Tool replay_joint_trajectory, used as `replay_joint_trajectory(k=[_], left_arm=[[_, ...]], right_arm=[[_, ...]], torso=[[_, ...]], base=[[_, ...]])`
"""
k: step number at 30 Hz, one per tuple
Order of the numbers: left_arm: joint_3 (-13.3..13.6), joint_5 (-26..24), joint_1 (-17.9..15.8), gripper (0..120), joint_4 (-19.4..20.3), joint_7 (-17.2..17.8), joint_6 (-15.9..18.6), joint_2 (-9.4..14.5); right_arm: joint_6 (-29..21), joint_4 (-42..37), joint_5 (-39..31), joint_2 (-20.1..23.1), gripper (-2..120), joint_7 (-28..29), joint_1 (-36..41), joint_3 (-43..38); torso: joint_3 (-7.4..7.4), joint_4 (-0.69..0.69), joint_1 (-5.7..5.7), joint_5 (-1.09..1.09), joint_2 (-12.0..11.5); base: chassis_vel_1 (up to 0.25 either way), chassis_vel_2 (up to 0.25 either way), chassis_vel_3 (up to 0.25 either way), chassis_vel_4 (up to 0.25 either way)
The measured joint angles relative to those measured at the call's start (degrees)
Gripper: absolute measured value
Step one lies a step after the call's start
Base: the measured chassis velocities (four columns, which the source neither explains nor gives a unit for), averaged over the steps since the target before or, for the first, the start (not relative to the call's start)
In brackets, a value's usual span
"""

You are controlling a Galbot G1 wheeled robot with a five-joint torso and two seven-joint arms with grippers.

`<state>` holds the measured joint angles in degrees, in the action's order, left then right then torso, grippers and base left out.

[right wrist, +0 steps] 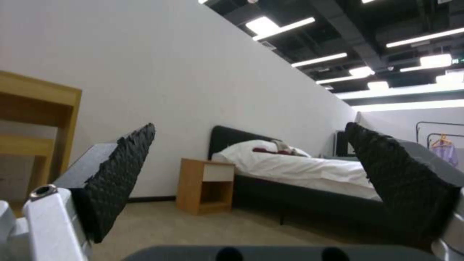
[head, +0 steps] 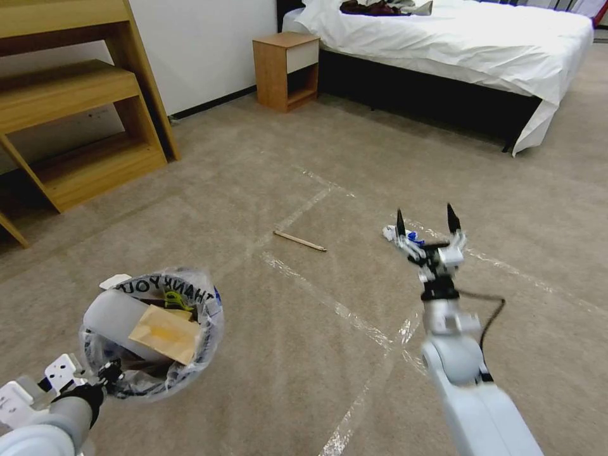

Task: Pick up the trash bin and place the garbage on the floor into it.

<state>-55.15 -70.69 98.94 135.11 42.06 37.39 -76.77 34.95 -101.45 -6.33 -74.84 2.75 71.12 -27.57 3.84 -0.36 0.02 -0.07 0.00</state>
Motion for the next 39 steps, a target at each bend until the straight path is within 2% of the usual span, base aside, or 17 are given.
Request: replay_joint_trajectory(k=[4,10,17,25,39], left_arm=[[0.2,1.8,0.8,0,0.6,-0.6,0.2,-1.3],[-0.1,2.9,1.5,0,0.7,-0.8,0.4,-2.7],[0.0,6.5,2.9,0,1.1,-2.4,0.5,-5.0],[-0.9,6.9,3.2,0,1.3,-2.2,0.5,-5.2],[-0.9,6.4,2.8,0,1.4,-1.0,0.5,-5.2]], right_arm=[[2.9,-1.4,0.6,-2.0,100,-5.9,6.6,-5.0],[5.2,-1.4,1.4,-4.2,100,-7.2,9.7,-7.5],[8.6,-0.4,3.0,-6.6,100,-6.1,12.7,-9.9],[11.5,1.8,3.5,-6.5,100,-5.4,14.0,-10.5],[11.7,2.3,5.3,-7.7,100,-5.2,15.3,-8.1]], torso=[[0.01,0.00,0.00,-0.01,0.0],[0.00,0.01,0.00,-0.01,0.0],[0.00,0.01,0.00,-0.01,0.0],[0.01,0.01,0.00,-0.01,0.0],[0.01,0.01,0.00,-0.01,0.0]], base=[[0.000,0.000,0.000,0.000],[0.000,0.000,0.000,0.000],[0.000,0.000,0.000,0.000],[0.000,0.000,0.000,0.000],[0.000,0.000,0.000,0.000]])
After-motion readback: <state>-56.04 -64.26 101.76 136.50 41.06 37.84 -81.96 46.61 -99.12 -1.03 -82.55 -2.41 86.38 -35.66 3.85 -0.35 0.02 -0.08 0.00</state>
